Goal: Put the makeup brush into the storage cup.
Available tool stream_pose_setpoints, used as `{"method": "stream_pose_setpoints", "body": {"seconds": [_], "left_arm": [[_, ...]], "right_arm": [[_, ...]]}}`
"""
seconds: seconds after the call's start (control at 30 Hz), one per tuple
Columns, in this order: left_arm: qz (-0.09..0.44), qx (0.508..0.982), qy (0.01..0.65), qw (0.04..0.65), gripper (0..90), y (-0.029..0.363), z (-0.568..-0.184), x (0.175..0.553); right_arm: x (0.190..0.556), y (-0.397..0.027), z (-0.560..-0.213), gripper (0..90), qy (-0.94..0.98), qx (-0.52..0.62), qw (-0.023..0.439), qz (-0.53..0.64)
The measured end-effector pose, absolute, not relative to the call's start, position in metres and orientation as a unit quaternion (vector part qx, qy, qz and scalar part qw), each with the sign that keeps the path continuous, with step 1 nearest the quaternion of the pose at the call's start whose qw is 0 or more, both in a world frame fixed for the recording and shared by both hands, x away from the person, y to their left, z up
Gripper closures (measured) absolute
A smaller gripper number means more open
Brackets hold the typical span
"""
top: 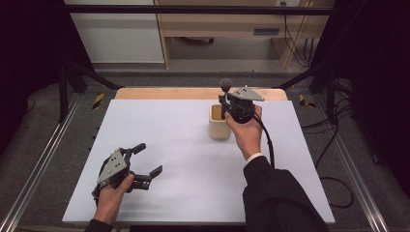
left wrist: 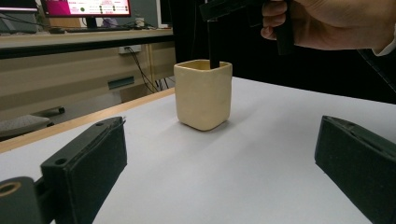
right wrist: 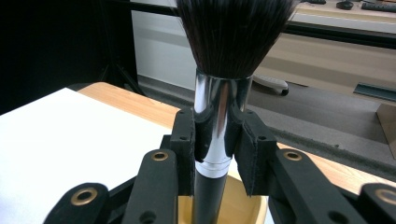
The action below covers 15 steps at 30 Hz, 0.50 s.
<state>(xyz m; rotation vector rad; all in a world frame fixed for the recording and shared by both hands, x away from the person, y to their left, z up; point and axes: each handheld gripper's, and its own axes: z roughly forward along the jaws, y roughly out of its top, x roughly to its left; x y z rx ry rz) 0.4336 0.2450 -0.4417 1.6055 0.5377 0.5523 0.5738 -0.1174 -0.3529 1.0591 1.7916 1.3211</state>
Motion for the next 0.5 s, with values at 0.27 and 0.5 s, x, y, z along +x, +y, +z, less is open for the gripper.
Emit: {"method": "stream_pose_setpoints", "body": {"seconds": [0.27, 0.5], "left_arm": [[0.241, 0.701, 0.235, 0.629, 2.1, 0.2453, -0.4416, 0.4336], [0.241, 0.701, 0.234, 0.629, 2.1, 0.2451, -0.4416, 0.4336]], "right_arm": [[0.5739, -0.1138, -0.3560, 70.4, 0.689, 0.402, 0.333, 0.503], [0.5741, -0.1130, -0.3580, 70.4, 0.691, 0.402, 0.332, 0.501]]}}
